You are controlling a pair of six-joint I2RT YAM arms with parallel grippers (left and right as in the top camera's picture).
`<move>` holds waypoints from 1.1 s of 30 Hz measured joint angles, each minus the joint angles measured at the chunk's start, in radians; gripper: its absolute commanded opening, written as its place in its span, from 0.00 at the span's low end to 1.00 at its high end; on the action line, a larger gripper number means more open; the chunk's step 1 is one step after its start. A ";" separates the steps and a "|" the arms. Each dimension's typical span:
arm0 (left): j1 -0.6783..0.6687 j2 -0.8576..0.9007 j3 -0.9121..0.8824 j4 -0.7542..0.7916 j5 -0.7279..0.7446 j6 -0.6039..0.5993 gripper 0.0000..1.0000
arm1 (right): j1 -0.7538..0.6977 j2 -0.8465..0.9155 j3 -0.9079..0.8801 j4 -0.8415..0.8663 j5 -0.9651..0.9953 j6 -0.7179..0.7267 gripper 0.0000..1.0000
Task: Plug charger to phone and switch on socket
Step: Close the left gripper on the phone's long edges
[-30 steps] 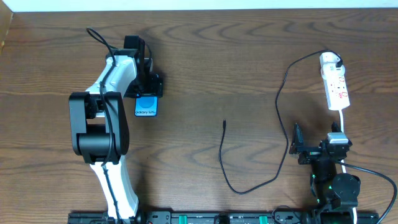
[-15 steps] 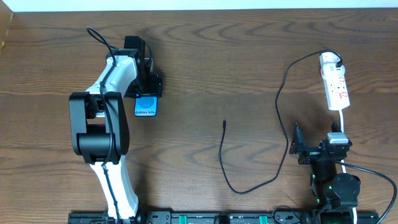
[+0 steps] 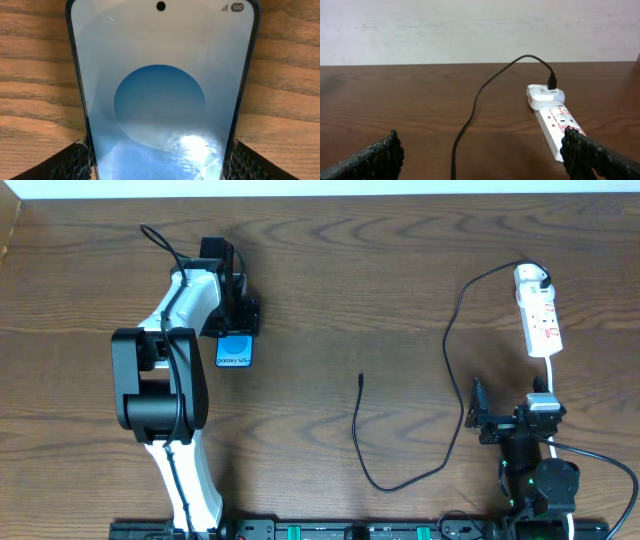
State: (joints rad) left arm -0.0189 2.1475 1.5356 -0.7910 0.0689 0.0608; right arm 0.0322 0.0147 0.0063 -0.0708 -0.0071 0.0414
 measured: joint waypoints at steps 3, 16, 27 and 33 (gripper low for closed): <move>0.000 0.000 0.000 0.000 0.000 0.000 0.75 | 0.000 0.000 0.000 0.000 0.000 0.000 0.99; 0.000 0.000 0.000 0.000 0.000 0.000 0.65 | 0.000 0.000 0.000 0.000 0.000 0.000 0.99; 0.000 0.000 0.000 0.000 0.000 0.000 0.38 | 0.000 0.000 0.000 0.000 0.000 0.000 0.99; 0.000 0.000 0.000 0.000 0.000 0.000 0.11 | 0.000 0.000 0.000 0.000 0.000 0.000 0.99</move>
State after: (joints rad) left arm -0.0193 2.1471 1.5356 -0.7910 0.0689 0.0612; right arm 0.0322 0.0147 0.0063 -0.0708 -0.0071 0.0414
